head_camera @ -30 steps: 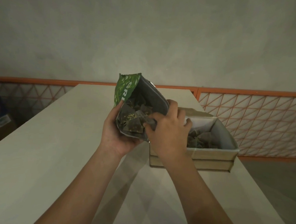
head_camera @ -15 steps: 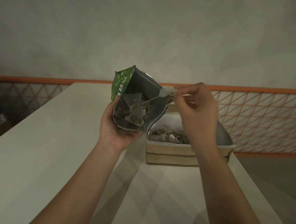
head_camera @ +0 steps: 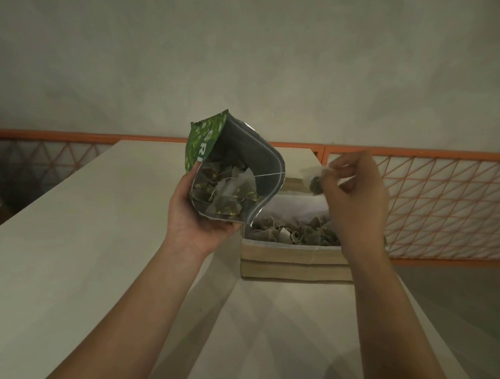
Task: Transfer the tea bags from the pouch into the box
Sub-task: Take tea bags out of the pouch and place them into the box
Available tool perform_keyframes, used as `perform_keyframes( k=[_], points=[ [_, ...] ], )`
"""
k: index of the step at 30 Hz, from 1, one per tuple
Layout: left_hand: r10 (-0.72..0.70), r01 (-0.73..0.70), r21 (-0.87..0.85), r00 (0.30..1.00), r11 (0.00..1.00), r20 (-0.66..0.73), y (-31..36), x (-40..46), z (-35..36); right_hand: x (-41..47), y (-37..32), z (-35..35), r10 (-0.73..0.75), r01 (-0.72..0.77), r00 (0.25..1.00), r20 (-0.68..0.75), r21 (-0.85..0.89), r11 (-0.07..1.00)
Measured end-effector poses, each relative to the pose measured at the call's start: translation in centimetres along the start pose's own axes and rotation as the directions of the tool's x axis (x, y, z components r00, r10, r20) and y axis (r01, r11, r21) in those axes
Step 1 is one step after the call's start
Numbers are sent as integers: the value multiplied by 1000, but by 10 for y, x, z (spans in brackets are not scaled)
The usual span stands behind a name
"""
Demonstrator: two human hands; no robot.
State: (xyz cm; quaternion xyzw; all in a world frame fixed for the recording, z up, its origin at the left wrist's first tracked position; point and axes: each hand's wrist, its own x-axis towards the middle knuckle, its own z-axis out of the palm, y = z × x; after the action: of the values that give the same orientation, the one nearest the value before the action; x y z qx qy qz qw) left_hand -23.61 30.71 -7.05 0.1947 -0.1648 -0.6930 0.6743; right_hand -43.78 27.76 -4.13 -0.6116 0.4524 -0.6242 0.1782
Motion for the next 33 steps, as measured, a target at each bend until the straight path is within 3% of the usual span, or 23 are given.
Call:
perform_keyframes(
  k=[3, 8, 10, 14, 17, 20, 26, 33],
  points=[
    [5, -5, -6, 1000, 1000, 0, -2, -1, 2, -1, 16, 5, 115, -71, 971, 208, -208, 976],
    [-5, 5, -18, 1000, 1000, 20, -4, -2, 1, -15, 26, 14, 200, -121, 892, 405, -214, 969],
    [-12, 12, -20, 1000, 1000, 21, -4, -2, 1, -21, 24, 19, 175, -115, 911, 374, -178, 977],
    [-11, 11, -2, 1000, 1000, -6, -4, 0, -1, -34, 5, 29, 18, -25, 995, 101, 72, 997],
    [6, -5, 33, 999, 999, -33, -4, 1, -1, -42, 0, 40, -130, 124, 983, 127, 53, 991],
    [12, -10, 48, 999, 999, -53, -4, 1, -1, -47, -1, 51, -168, 178, 969, 182, -36, 983],
    [12, -12, 7, 1000, 1000, -9, -3, -1, -3, -59, -5, 58, -105, 158, 954, 282, -171, 973],
    [7, -7, 49, 1000, 999, -11, -4, 1, -6, -59, -5, 50, 99, -89, 949, 300, -45, 995]
  ],
)
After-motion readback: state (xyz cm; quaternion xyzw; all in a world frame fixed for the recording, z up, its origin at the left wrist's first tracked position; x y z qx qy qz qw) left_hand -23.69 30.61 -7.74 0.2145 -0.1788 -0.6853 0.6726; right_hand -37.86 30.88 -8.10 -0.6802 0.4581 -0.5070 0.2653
